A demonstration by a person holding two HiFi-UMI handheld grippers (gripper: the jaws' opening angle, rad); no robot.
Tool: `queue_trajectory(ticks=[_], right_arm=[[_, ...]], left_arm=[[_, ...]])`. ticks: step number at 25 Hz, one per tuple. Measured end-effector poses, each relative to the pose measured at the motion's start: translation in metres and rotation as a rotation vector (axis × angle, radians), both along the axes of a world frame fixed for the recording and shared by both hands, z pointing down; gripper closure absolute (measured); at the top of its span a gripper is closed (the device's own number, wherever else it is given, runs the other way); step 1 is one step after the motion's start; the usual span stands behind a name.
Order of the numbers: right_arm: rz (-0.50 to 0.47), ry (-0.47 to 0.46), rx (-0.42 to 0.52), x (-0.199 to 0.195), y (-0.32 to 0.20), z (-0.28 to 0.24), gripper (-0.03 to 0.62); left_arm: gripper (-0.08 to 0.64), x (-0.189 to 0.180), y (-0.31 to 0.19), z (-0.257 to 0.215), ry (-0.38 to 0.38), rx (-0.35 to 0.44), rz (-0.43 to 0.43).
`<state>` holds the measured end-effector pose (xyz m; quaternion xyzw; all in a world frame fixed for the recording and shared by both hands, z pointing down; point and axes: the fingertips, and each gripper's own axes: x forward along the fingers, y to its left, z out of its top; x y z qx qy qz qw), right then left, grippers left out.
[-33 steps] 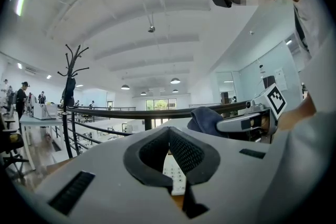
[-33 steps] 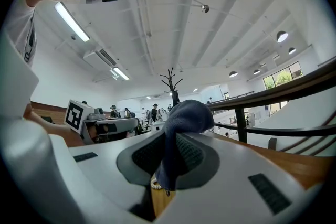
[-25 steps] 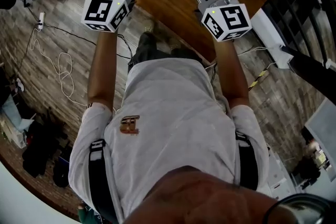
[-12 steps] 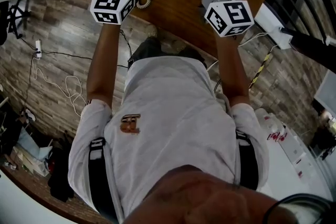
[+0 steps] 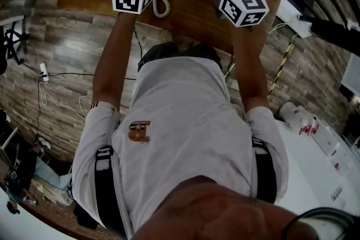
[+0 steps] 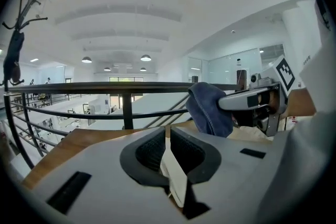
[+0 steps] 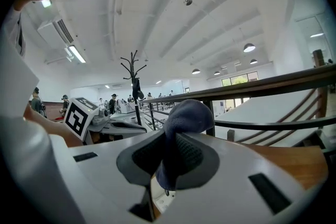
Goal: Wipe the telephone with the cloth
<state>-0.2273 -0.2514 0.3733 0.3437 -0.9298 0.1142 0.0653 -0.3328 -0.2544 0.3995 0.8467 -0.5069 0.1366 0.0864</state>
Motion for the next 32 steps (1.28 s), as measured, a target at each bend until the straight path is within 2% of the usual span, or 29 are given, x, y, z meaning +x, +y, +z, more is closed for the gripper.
queue_trajectory(ticks=[4,9,16,21,27,32], right_arm=[[0.016,-0.008,-0.044,-0.012,-0.012,0.009,0.532],[-0.008,-0.012,-0.115,-0.017,-0.036,0.024,0.532],[-0.051,0.014,-0.221,-0.024,-0.068,0.053,0.532],[-0.09,0.032,-0.311,-0.026,-0.08,0.076,0.532],[-0.103,0.071,-0.392,-0.025,-0.091,0.099,0.532],[-0.056,0.118,-0.427,-0.023,-0.103,0.12,0.532]], left_arm=[[0.537,-0.007,-0.015,0.014,0.002,-0.049,0.023],[0.495,0.001,-0.032,0.037,-0.003,-0.135,0.04],[0.483,0.003,-0.054,0.073,0.006,-0.304,0.043],[0.482,0.008,-0.066,0.095,0.0,-0.394,0.049],[0.482,0.016,-0.074,0.11,0.031,-0.462,0.051],[0.482,0.019,-0.077,0.117,0.044,-0.5,0.067]])
